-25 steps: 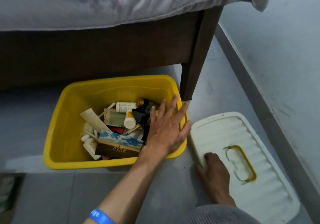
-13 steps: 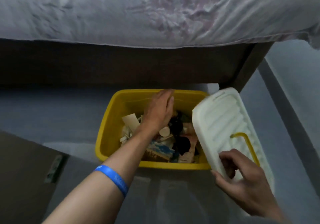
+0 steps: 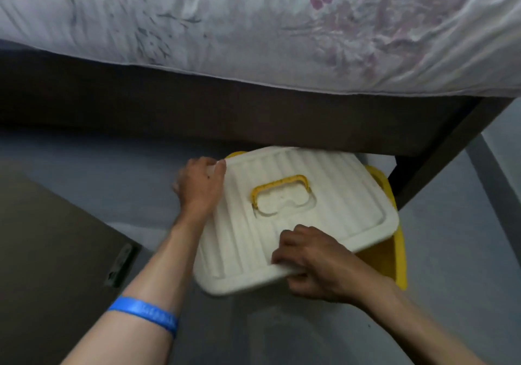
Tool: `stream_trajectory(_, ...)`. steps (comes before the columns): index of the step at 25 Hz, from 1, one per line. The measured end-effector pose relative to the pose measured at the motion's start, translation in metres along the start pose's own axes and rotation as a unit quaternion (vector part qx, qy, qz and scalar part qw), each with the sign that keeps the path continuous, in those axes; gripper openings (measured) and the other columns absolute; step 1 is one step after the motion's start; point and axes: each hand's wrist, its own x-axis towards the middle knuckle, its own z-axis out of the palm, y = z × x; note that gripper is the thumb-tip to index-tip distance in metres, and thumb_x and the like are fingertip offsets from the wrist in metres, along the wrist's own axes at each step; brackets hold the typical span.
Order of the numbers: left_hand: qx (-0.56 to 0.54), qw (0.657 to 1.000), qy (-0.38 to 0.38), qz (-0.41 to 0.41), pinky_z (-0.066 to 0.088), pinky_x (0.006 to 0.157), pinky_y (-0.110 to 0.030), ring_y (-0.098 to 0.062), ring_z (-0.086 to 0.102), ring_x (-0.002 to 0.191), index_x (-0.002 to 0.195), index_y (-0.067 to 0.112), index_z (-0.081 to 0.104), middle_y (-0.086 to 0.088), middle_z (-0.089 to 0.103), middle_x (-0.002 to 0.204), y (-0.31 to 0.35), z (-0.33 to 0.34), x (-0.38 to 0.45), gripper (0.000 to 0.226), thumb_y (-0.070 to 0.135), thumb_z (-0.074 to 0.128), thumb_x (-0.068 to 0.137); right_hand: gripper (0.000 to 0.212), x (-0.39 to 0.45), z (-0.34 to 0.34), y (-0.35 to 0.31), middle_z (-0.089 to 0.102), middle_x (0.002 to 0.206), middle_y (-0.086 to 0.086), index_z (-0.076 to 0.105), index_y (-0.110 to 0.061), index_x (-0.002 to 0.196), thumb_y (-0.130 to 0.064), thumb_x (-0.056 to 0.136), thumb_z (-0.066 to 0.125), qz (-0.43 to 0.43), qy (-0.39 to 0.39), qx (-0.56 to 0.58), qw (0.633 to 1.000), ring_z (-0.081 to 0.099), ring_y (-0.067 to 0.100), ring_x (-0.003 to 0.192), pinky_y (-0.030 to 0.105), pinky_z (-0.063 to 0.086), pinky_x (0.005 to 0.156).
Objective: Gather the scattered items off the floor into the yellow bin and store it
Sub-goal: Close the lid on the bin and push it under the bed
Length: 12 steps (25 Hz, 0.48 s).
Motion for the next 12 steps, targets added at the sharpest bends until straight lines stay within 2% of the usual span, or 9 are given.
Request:
stream_trajectory(2,0.053,0.998,0.003,-0.020,0.043,0.098,-0.051,-0.034,0.053,0.115,0.119,0.017,0.060,-0.012,0.058,0.124,-0.011,-0.010,0.007,0.044,0.050,0.052,0.090,0.034,0.015,0.016,-0.009,0.054,0.102,-0.004,0.063,-0.024,0.112,-0.035,0.081,0.058,-0.005,0.004,-0.011,1.000,0.045,0.017,0.088,0.030,0.035,0.071)
stream_trajectory(4,0.058,0.998,-0.027,-0.023,0.043,0.099,-0.046,-0.034,0.050,0.120,0.128,0.017,0.054,-0.012,0.054,0.132,-0.015,-0.014,0.012,0.052,0.051,0.054,0.089,0.032,0.021,0.030,-0.019,0.053,0.099,-0.002,0.062,-0.022,0.107,-0.037,0.080,0.055,0.000,-0.006,-0.027,1.000,0.045,0.018,0.085,0.032,0.037,0.066)
stream_trajectory(6,0.144,0.982,-0.112,0.046,0.036,0.105,-0.044,-0.032,0.040,0.131,0.134,0.019,0.051,-0.009,0.044,0.145,-0.009,-0.004,0.008,0.058,0.054,0.056,0.087,0.030,0.024,0.035,-0.021,0.053,0.096,-0.002,0.061,-0.022,0.103,-0.039,0.078,0.055,0.019,-0.006,-0.037,0.999,0.046,0.019,0.083,0.035,0.040,0.061)
stream_trajectory(7,0.202,0.960,-0.165,0.098,0.028,0.111,-0.046,-0.030,0.030,0.139,0.139,0.023,0.046,-0.007,0.034,0.153,-0.002,0.008,0.001,0.063,0.057,0.053,0.087,0.031,0.024,0.035,-0.019,0.053,0.095,-0.003,0.061,-0.022,0.102,-0.039,0.077,0.056,0.029,0.001,-0.032,0.999,0.047,0.019,0.083,0.035,0.040,0.060)
stream_trajectory(9,0.251,0.922,-0.243,0.165,0.004,0.117,-0.053,-0.025,0.009,0.149,0.149,0.031,0.028,-0.003,0.013,0.163,0.010,0.033,-0.018,0.065,0.061,0.039,0.092,0.034,0.022,0.033,-0.015,0.053,0.097,-0.004,0.061,-0.025,0.105,-0.043,0.077,0.056,0.051,0.000,-0.003,0.999,0.049,0.018,0.085,0.033,0.039,0.062)
stream_trajectory(10,0.257,0.916,-0.248,0.182,-0.003,0.117,-0.054,-0.024,0.004,0.149,0.150,0.036,0.023,-0.002,0.008,0.164,0.013,0.041,-0.025,0.061,0.060,0.033,0.094,0.035,0.021,0.032,-0.014,0.054,0.099,-0.006,0.062,-0.027,0.108,-0.044,0.078,0.055,0.061,-0.005,0.017,0.998,0.050,0.016,0.087,0.032,0.040,0.064)
stream_trajectory(12,0.246,0.924,-0.220,0.192,0.000,0.116,-0.057,-0.025,0.011,0.148,0.146,0.039,0.027,-0.002,0.013,0.162,0.013,0.045,-0.028,0.053,0.055,0.030,0.095,0.035,0.019,0.027,-0.009,0.057,0.100,-0.009,0.065,-0.029,0.112,-0.043,0.081,0.055,0.074,-0.006,0.071,0.995,0.053,0.012,0.088,0.031,0.043,0.069)
